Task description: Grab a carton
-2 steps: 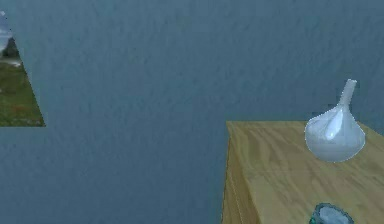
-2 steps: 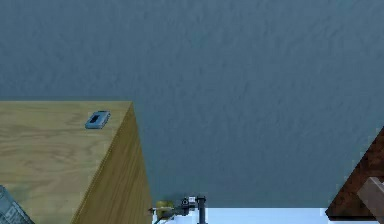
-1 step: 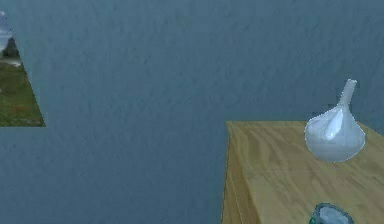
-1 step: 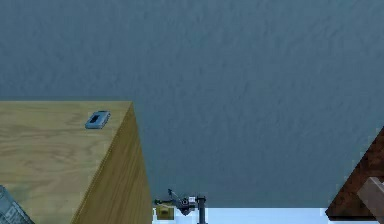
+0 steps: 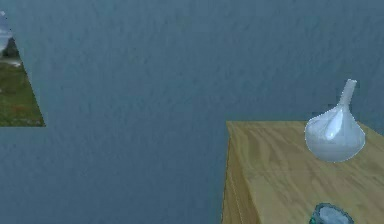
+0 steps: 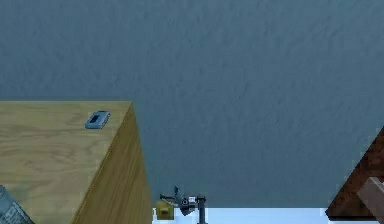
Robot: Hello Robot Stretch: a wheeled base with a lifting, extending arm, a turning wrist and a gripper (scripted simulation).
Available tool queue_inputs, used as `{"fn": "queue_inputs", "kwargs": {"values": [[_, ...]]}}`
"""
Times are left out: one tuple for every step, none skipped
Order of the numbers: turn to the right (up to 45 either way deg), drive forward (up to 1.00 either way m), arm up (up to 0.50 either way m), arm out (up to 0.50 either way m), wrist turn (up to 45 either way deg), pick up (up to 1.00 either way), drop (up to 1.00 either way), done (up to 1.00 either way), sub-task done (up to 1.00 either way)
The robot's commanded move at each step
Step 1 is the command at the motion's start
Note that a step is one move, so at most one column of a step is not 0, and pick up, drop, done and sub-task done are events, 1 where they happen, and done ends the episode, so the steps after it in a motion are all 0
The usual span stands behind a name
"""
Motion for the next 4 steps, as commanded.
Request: {"fn": "queue_inputs", "kwargs": {"values": [[0.0, 0.00, -0.30, 0.00, 0.0, 0.00, 0.00, 0.00, 0.00], [0.0, 0.00, 0.00, 0.00, 0.0, 1.00, 0.00, 0.00, 0.00], [0.0, 0.00, 0.10, 0.00, 0.0, 0.00, 0.00, 0.00, 0.00], [0.0, 0.00, 0.00, 0.00, 0.0, 0.00, 0.00, 1.00, 0.00]]}}
